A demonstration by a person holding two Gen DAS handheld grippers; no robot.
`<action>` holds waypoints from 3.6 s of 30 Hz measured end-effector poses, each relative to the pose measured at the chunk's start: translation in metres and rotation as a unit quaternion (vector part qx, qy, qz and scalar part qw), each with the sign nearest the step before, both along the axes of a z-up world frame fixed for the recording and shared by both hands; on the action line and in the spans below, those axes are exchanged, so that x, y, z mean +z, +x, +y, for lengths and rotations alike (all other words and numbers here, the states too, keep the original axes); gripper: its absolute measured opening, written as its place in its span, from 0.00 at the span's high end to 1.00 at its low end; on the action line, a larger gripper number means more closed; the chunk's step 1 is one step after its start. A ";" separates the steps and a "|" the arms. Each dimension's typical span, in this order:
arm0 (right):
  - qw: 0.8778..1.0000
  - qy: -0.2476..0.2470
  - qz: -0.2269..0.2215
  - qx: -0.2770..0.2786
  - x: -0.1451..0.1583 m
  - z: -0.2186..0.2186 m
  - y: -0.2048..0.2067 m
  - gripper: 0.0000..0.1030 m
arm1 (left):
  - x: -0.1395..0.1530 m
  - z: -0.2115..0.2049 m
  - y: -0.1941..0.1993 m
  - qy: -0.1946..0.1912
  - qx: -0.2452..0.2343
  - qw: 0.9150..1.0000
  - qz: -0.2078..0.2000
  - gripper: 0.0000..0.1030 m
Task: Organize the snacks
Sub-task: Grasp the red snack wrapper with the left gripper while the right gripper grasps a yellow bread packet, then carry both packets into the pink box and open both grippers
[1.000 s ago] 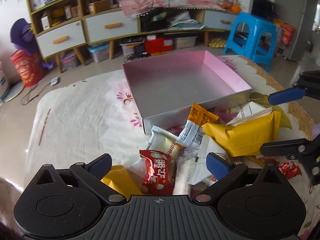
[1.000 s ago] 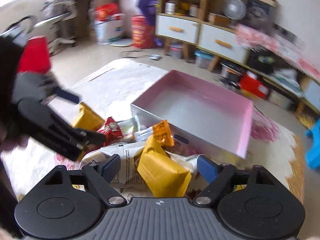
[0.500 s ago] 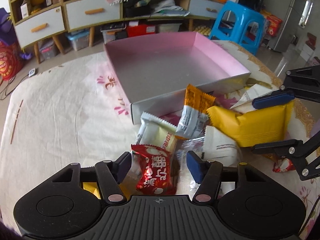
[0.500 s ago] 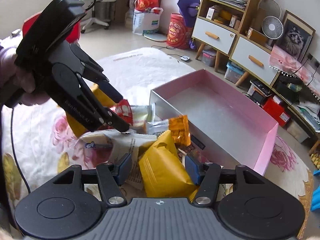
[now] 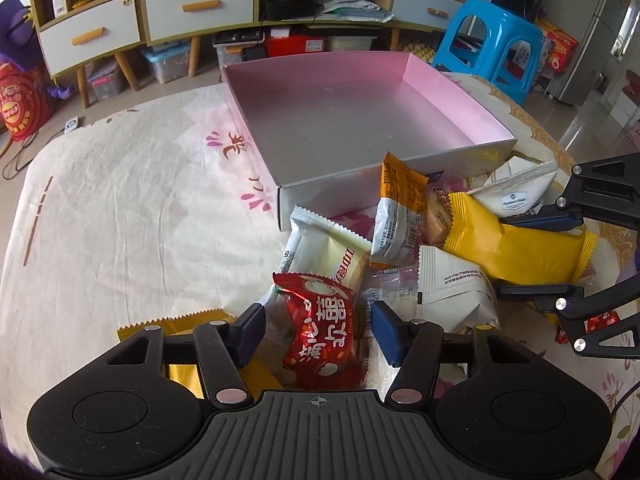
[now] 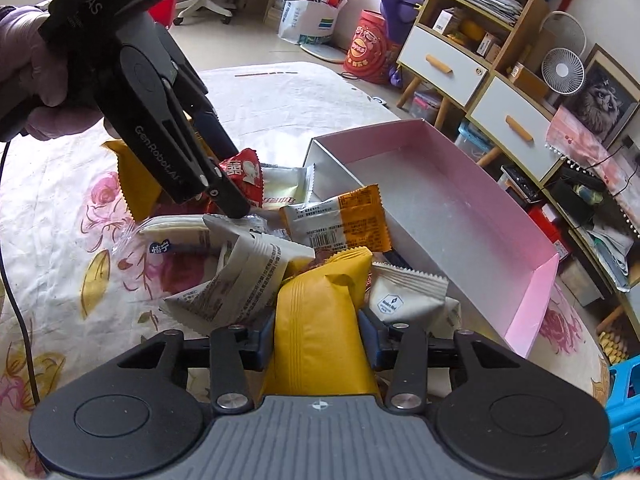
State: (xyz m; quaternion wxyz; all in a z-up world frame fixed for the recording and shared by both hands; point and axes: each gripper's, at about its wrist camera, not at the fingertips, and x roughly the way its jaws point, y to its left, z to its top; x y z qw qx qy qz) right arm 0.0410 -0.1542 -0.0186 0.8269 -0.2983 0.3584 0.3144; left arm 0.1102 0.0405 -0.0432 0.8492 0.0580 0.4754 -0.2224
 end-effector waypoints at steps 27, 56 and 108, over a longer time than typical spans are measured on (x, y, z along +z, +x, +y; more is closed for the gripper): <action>0.996 0.083 -0.005 -0.030 0.033 -0.009 0.000 0.78 | 0.027 0.006 -0.006 -0.019 0.028 0.999 -0.014 0.75; 0.945 0.241 0.010 -0.223 0.062 -0.036 0.057 0.78 | 0.070 -0.003 0.038 -0.104 0.124 0.985 -0.057 0.75; 0.913 0.212 -0.024 -0.348 0.061 -0.073 0.086 0.19 | 0.055 -0.049 0.056 -0.019 0.092 0.993 -0.070 0.08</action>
